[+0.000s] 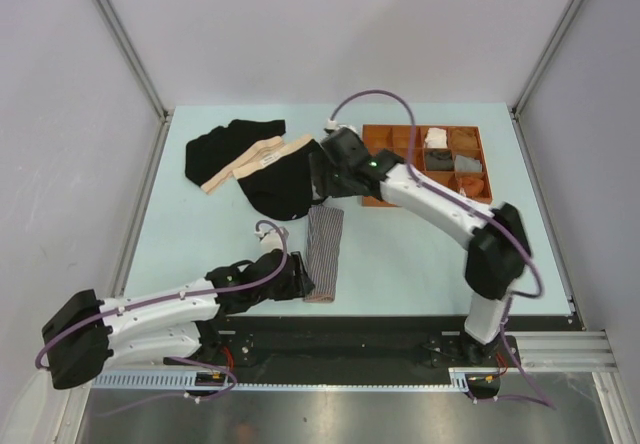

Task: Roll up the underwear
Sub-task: Fold the underwear at the center of the board, then roll the underwear to the center of the board.

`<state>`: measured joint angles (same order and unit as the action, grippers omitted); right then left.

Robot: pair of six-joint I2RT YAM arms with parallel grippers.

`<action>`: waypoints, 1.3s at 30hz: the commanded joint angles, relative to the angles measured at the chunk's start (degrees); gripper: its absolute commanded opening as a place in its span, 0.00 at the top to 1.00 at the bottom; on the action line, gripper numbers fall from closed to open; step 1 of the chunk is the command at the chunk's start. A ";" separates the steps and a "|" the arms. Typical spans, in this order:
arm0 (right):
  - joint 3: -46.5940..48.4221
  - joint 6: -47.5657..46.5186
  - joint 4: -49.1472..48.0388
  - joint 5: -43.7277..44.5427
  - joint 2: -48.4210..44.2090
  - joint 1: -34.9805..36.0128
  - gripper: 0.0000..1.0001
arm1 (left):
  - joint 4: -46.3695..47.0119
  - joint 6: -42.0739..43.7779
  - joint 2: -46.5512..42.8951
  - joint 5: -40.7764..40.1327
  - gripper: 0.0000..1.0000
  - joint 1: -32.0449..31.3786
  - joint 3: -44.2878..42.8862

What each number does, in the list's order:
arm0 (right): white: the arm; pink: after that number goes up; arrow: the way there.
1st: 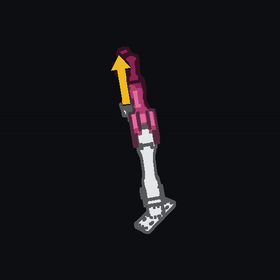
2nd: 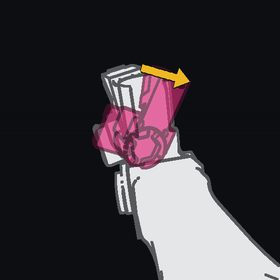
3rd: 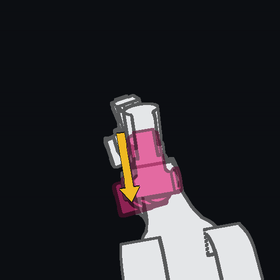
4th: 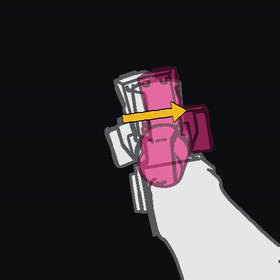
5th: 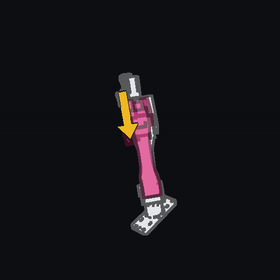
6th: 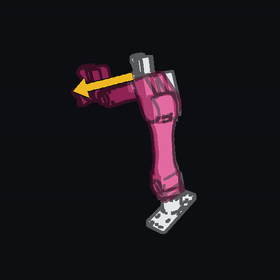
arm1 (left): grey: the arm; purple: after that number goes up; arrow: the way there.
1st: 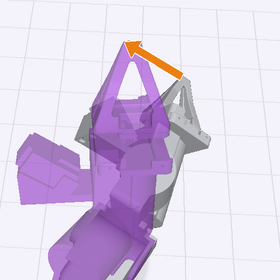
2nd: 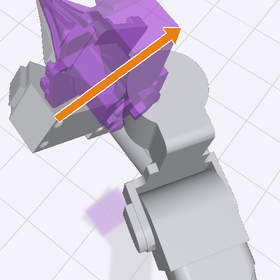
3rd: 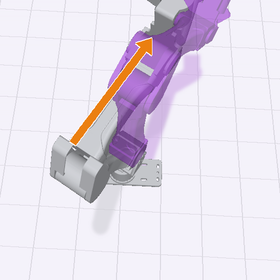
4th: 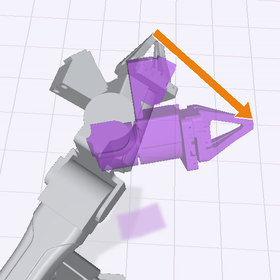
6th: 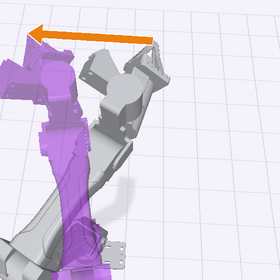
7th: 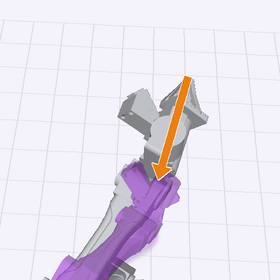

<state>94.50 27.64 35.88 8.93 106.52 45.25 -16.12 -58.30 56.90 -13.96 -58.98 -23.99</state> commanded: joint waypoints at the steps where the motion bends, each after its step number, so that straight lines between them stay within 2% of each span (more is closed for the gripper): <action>1: -16.56 5.48 -5.72 -8.29 -10.62 0.18 0.23 | -3.92 0.30 -2.23 -2.57 0.35 0.62 -2.82; 8: -35.22 16.91 -12.40 -12.97 -17.48 6.77 0.33 | 4.24 -1.02 -3.38 3.40 0.32 3.25 2.79; 12: -41.05 22.19 -17.06 -14.64 -20.82 8.35 0.36 | 8.55 -2.16 -4.26 5.78 0.32 4.49 5.61; 16: -42.64 24.56 -18.30 -14.99 -20.65 10.55 0.41 | 9.88 -2.96 -3.21 7.27 0.33 5.28 6.93; 27: -43.87 26.06 -16.28 -12.89 -19.60 13.10 0.43 | 14.62 -4.62 -2.15 9.12 0.35 5.90 9.66; 34: -44.75 26.50 -15.22 -11.57 -18.28 14.33 0.52 | 15.85 -6.03 0.04 10.35 0.38 5.90 10.36; 39: -45.28 26.68 -15.57 -11.56 -16.43 14.86 0.55 | 18.40 -6.21 3.03 12.28 0.41 5.98 10.72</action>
<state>49.80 53.36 19.88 -3.88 88.68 59.55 0.60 -63.55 57.71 -3.79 -53.32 -14.55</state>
